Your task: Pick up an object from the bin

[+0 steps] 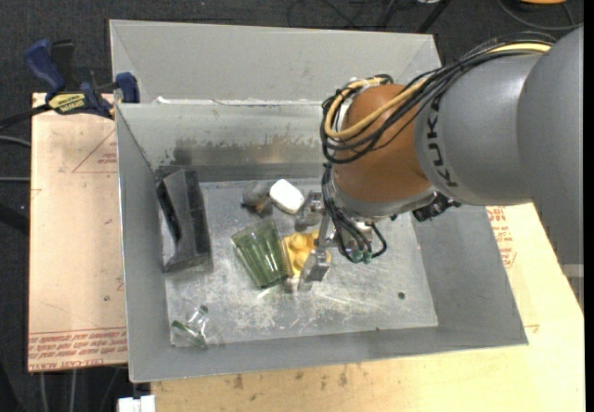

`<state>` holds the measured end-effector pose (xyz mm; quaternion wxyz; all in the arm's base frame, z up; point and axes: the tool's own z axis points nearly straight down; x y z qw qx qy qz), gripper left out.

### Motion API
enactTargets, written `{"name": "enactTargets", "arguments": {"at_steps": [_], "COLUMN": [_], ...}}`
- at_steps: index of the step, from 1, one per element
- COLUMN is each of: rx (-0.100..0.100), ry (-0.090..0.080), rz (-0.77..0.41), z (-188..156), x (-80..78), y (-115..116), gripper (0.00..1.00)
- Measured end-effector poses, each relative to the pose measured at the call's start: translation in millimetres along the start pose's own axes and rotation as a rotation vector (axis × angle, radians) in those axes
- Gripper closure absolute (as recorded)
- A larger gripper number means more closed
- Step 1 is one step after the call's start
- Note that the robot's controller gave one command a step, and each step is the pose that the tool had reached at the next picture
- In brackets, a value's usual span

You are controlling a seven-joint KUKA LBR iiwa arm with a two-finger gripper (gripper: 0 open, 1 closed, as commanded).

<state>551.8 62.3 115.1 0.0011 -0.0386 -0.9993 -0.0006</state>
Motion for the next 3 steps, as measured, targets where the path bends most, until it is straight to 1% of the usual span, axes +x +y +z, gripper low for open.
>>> {"name": "enactTargets", "arguments": {"at_steps": [1, 2, 3], "rx": [-0.004, -0.004, 0.0], "ry": [0.006, 0.004, -0.005], "rz": [-0.048, -0.047, -0.01], "z": [34.9, 34.9, -110.2], "x": [-24.5, -24.6, -30.0], "y": [-9.0, -9.1, -0.5], "gripper": [1.0, 1.0, 1.0]}}
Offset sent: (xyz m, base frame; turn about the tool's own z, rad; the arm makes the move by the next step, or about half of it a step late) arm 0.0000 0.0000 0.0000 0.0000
